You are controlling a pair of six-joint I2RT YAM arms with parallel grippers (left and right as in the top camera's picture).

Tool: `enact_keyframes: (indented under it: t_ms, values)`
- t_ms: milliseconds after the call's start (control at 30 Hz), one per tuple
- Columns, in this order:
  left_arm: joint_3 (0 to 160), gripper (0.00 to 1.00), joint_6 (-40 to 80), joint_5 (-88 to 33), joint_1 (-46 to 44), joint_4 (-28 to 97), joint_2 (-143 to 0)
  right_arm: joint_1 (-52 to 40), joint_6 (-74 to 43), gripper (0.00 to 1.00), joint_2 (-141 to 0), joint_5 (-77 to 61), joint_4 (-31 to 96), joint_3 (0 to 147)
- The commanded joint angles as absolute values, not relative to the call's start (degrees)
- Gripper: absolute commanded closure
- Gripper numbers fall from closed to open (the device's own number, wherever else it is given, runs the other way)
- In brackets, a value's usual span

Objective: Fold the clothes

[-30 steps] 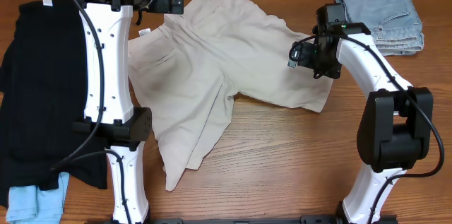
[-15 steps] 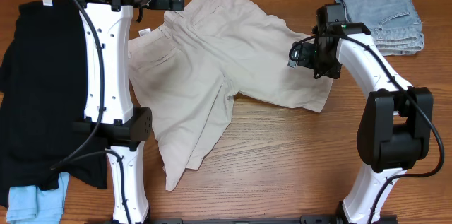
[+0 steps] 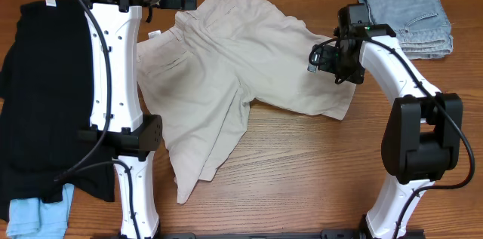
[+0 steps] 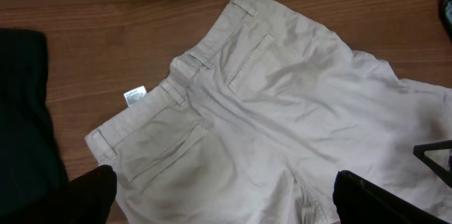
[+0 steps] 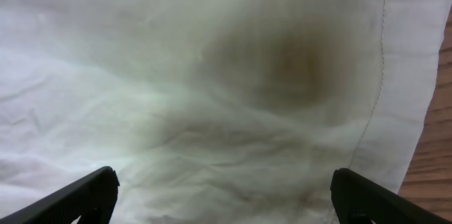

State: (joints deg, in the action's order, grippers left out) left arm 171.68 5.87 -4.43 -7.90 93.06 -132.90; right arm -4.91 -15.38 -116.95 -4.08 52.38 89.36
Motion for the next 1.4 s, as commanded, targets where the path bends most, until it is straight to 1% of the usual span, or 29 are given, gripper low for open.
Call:
enact_keyframes:
  t_ms: [0, 533, 700, 800, 900, 1000, 1100, 1200, 1367]
  values:
    - [171.5, 0.00, 6.1, -4.5, -8.4, 92.9, -132.8, -4.8, -15.2, 0.00, -115.9, -4.0, 52.2, 90.3]
    - [171.5, 0.00, 3.0, -4.4, -8.4, 91.4, -132.8, -4.8, -15.1, 0.00, -115.9, -4.0, 52.2, 90.3]
    - [171.5, 0.00, 1.5, -3.3, -7.8, 93.8, -132.8, -4.8, -15.2, 0.00, -115.9, -4.0, 52.2, 90.3]
    - [171.5, 0.00, 1.9, -2.3, -5.9, 96.8, -132.8, -4.8, -15.1, 0.00, -115.9, -4.0, 52.2, 90.3]
    - [171.0, 0.00, 1.4, -3.8, -2.2, 96.8, -132.7, -4.8, -15.2, 0.00, -115.9, -4.0, 52.2, 90.3]
    - [169.6, 0.00, -2.6, -8.2, 1.3, 96.8, -132.7, -4.8, -15.2, 0.00, -115.9, -4.0, 52.2, 90.3]
    - [165.7, 0.00, -9.8, -13.5, 4.0, 96.8, -132.8, -4.8, -15.2, 0.00, -115.9, -4.0, 52.2, 90.3]
    - [160.4, 0.00, -16.2, -14.0, 4.4, 96.7, -132.8, -4.8, -15.2, 0.00, -115.9, -6.9, 50.7, 90.3]
    - [150.0, 0.00, -19.7, -14.9, 3.7, 93.0, -132.8, -4.8, -15.2, 0.00, -115.9, -10.2, 50.2, 90.3]
